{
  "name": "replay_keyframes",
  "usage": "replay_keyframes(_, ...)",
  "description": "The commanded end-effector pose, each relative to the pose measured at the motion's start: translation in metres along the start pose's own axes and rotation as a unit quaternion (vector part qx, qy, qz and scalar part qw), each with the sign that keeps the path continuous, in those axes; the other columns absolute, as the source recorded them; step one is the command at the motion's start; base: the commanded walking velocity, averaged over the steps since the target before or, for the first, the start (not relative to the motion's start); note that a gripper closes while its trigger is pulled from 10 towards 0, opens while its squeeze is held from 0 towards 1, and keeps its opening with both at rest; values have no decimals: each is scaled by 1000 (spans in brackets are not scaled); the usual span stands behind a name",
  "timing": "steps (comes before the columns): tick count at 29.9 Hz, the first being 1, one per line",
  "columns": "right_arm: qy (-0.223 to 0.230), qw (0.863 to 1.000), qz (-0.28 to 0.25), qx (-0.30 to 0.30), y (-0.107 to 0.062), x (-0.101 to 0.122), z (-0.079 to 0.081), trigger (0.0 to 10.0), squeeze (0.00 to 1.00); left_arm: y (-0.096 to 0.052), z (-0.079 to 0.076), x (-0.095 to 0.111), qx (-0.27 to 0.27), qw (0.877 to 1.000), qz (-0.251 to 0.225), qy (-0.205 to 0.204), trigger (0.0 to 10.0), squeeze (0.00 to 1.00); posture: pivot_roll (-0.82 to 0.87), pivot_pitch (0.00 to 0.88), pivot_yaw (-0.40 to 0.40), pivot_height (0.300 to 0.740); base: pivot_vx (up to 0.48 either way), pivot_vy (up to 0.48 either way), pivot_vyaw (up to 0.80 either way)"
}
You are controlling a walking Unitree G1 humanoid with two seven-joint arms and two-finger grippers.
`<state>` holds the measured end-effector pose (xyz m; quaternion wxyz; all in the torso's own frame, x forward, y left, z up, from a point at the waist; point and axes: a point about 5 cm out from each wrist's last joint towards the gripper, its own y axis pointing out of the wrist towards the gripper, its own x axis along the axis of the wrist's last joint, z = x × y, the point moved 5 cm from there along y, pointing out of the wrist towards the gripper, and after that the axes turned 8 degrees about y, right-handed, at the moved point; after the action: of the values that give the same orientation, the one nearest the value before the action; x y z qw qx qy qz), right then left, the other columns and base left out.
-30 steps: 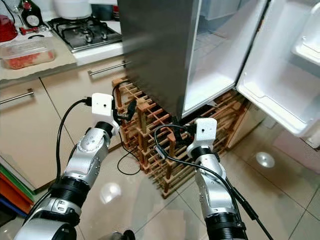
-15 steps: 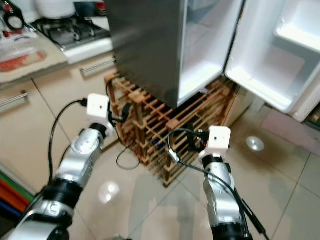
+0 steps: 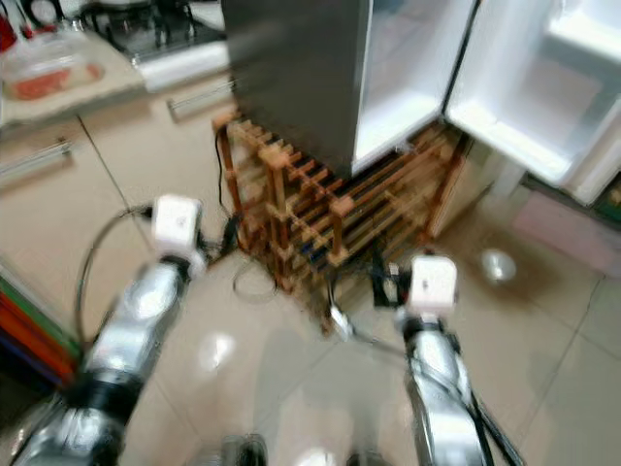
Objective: Restocking fridge
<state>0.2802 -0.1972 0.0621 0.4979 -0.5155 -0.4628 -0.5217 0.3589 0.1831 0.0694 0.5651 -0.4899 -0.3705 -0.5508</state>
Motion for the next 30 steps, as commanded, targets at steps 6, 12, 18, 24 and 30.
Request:
replay_keyframes(6,0,1000,-10,-10,0,4,-3,10000,0,-1,-24,17,-32,998,-44,-19,10000,0,-23,0,40,740,0,0,0)
replay_keyframes(12,7,1000,-19,4,11,11,7,10000,0,4,-38,36,-46,996,-71,-16,10000,0,-22,0,38,740,0,0,253)
replay_keyframes(18,9,1000,-17,9,15,10,8,10000,0,3,-40,36,-45,996,-69,-21,10000,0,-16,0,36,740,0,0,448)
replay_keyframes(24,15,1000,-16,18,18,9,12,10000,0,5,-39,37,-39,997,-61,-32,10000,0,-14,0,35,740,72,0,207)
replay_keyframes(30,14,999,-19,23,21,11,14,10000,0,11,-39,50,-18,995,-74,-61,10000,0,-13,0,33,740,470,0,0)
